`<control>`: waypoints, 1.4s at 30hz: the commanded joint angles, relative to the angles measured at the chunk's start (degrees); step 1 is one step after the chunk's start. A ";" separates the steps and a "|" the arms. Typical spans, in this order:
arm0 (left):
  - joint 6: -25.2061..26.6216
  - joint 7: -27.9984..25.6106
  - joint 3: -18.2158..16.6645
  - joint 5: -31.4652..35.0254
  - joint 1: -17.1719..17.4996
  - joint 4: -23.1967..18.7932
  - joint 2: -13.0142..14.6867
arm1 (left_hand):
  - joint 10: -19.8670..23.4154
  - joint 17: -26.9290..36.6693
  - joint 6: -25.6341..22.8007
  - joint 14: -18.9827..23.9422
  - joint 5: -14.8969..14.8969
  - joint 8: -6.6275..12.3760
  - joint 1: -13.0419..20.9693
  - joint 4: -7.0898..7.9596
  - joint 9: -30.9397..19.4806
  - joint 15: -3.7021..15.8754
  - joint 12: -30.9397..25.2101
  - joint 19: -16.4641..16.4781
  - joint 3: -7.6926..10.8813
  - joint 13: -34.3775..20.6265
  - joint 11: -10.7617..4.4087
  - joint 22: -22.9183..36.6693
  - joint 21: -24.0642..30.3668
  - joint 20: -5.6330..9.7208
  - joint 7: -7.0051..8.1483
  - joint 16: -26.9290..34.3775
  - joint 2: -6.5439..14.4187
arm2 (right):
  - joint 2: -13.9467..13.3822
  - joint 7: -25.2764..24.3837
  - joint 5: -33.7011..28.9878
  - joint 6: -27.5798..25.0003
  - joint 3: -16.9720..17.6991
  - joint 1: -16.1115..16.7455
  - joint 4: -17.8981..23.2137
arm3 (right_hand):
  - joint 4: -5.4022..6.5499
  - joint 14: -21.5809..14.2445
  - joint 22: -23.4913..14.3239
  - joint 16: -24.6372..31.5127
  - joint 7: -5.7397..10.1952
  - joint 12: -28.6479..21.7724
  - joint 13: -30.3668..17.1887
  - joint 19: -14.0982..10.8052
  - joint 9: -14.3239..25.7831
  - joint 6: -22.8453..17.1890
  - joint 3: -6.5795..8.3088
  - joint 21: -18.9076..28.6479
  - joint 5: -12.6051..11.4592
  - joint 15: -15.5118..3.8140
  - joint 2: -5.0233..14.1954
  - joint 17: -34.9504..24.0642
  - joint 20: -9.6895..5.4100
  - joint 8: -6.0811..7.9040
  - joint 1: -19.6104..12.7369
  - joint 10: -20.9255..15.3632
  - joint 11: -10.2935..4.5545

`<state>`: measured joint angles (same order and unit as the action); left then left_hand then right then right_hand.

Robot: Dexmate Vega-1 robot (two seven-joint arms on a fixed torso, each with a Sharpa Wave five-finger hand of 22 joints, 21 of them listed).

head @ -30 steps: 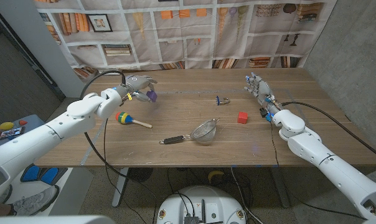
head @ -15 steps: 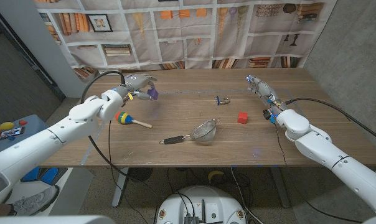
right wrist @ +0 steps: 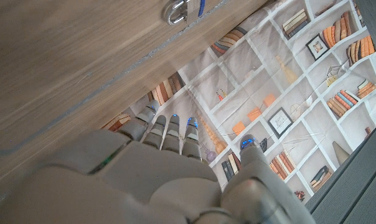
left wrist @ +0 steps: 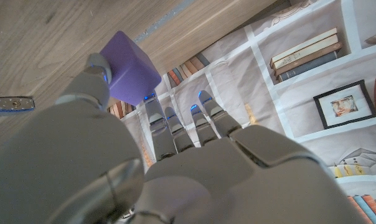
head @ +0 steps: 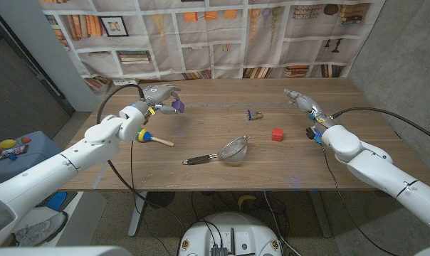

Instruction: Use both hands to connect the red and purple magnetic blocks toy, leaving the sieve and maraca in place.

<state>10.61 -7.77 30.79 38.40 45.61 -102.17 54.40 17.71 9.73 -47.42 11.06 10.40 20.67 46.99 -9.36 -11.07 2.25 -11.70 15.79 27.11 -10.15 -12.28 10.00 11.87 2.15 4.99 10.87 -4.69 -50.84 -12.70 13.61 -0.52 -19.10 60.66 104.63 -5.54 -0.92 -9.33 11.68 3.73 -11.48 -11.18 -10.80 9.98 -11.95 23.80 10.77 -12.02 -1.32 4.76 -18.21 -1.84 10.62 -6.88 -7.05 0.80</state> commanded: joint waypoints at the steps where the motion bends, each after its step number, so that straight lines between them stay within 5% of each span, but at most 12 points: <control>1: 2.19 -3.57 -1.00 -4.18 1.93 -0.90 -2.47 | 0.50 0.20 -7.69 0.34 0.33 1.06 1.30 0.05 -0.19 6.39 0.21 0.61 -0.30 -0.09 0.14 0.21 0.06 2.53 2.09 -0.20 1.96 | -4.82 -2.02 -5.60 -6.47 1.06 3.38 7.12 | -1.00 0.55 -0.19 -0.13 0.93 0.12 -0.22 0.02 0.29 -0.33 0.22 -0.15 0.42 0.13 -0.42 0.20 -0.02 0.36 -0.79 0.62 -0.12; 18: 0.35 -10.26 -0.51 -10.12 1.15 1.99 -7.90 | 0.82 0.19 -7.68 0.64 0.37 0.70 1.43 -0.01 -0.21 6.14 0.26 0.89 -0.59 -0.09 0.20 0.23 0.08 2.44 1.89 -0.15 2.31 | -13.42 2.93 -13.04 -19.89 0.55 3.58 15.96 | -5.00 1.28 -0.21 -0.36 1.78 0.39 -0.35 -0.95 0.63 1.04 1.37 0.07 1.10 1.71 -2.93 1.86 2.31 0.56 -6.46 2.75 -0.69; 42: -2.50 -15.88 -2.21 -19.56 1.48 3.80 -12.64 | 1.28 0.19 -7.84 1.18 0.41 0.17 1.50 -0.04 -0.26 5.87 0.33 1.03 -1.14 -0.09 0.23 0.27 0.01 2.10 1.58 -0.13 2.72 | -19.73 14.86 -19.24 -30.06 -4.25 -2.10 22.90 | -5.40 4.93 -0.31 -0.69 2.55 0.73 -0.75 1.13 1.10 5.15 3.65 -0.44 1.40 5.82 -6.57 3.37 6.04 0.70 -16.30 7.82 0.60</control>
<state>9.68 -20.99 29.13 23.04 46.98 -99.54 44.00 18.42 9.73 -47.42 11.68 10.63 20.67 46.71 -9.29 -11.07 2.25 -11.43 16.31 26.23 -10.15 -12.18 10.00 11.86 2.25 4.99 10.87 -4.41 -68.14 -2.87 -2.70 -24.58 -21.11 60.92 123.48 -10.98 3.69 -9.48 11.01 6.27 -10.80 -11.60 -9.70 10.81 -7.30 26.91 10.38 -10.58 3.71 -1.49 -14.89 3.81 11.08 -22.34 0.16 1.25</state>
